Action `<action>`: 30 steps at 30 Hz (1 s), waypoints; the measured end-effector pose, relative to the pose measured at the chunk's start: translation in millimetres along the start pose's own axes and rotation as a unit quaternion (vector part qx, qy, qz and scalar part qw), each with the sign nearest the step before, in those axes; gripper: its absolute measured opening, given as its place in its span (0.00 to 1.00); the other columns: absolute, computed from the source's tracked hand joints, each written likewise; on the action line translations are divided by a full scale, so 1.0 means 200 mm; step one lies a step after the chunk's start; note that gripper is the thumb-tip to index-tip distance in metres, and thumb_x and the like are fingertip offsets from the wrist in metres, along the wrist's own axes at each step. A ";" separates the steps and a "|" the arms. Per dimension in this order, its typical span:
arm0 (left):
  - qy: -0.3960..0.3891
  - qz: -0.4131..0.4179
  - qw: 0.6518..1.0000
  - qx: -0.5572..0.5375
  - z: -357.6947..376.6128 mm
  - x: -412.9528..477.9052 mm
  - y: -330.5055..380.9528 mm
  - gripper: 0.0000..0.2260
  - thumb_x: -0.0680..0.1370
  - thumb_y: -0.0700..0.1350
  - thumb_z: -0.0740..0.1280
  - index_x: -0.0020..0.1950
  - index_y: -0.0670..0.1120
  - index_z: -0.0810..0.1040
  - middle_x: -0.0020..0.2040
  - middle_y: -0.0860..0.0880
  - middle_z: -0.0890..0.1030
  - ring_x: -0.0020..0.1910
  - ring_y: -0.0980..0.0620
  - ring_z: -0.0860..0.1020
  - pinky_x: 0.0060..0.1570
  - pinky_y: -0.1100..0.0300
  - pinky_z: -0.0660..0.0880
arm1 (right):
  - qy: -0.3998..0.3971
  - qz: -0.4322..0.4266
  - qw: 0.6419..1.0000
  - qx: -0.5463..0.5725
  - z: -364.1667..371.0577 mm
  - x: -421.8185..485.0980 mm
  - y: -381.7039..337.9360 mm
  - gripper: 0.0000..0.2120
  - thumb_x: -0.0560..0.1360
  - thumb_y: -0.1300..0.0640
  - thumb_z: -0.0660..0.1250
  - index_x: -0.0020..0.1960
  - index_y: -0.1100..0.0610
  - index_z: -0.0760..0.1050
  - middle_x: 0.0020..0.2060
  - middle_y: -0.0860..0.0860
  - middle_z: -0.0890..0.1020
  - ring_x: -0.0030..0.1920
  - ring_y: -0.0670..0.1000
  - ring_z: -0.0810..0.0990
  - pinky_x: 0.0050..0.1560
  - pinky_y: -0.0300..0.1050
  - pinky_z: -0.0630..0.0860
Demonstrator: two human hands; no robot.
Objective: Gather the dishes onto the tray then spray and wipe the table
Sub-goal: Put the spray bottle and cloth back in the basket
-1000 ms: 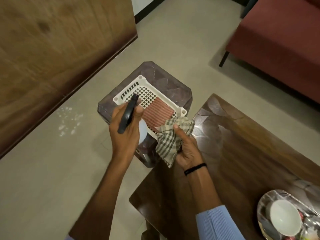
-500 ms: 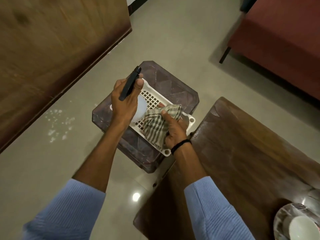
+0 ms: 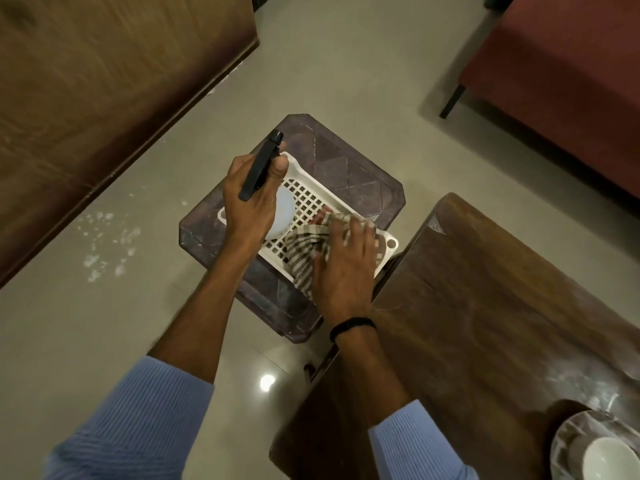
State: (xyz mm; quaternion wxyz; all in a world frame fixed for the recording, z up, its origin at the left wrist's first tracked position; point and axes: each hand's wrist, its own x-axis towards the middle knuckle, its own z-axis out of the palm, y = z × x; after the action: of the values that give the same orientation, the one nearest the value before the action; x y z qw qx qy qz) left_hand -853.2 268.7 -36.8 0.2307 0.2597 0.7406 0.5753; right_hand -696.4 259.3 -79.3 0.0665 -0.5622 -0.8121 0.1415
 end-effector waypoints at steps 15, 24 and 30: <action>-0.002 -0.026 1.000 0.015 -0.03 -0.05 -0.02 0.19 0.74 0.49 0.74 0.62 0.43 0.78 0.54 0.52 0.79 0.50 0.62 0.77 0.47 0.80 0.71 | -0.117 -0.062 0.990 -0.042 0.14 -0.01 0.07 0.30 0.83 0.38 0.45 0.81 0.47 0.43 0.81 0.53 0.43 0.80 0.58 0.40 0.78 0.55 0.35; 0.003 -0.050 0.996 0.067 -0.07 -0.14 -0.06 0.24 0.73 0.54 0.75 0.65 0.46 0.78 0.63 0.49 0.81 0.60 0.53 0.78 0.57 0.61 0.74 | -0.120 -0.061 0.990 -0.043 0.17 -0.01 0.08 0.30 0.83 0.39 0.46 0.81 0.47 0.42 0.81 0.54 0.43 0.80 0.59 0.40 0.77 0.56 0.35; 0.007 -0.049 0.993 0.103 -0.08 -0.17 -0.11 0.23 0.76 0.52 0.73 0.68 0.46 0.76 0.66 0.49 0.79 0.66 0.51 0.76 0.62 0.57 0.72 | -0.131 -0.062 0.989 -0.037 0.15 -0.01 0.08 0.31 0.83 0.38 0.46 0.81 0.47 0.41 0.81 0.54 0.41 0.80 0.59 0.39 0.77 0.57 0.35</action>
State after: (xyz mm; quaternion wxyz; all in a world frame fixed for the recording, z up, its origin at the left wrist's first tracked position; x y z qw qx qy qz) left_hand -839.8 230.7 -52.7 0.2256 0.2412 0.8091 0.4861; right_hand -689.3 257.4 -112.9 -0.0528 -0.4895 -0.8518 0.1793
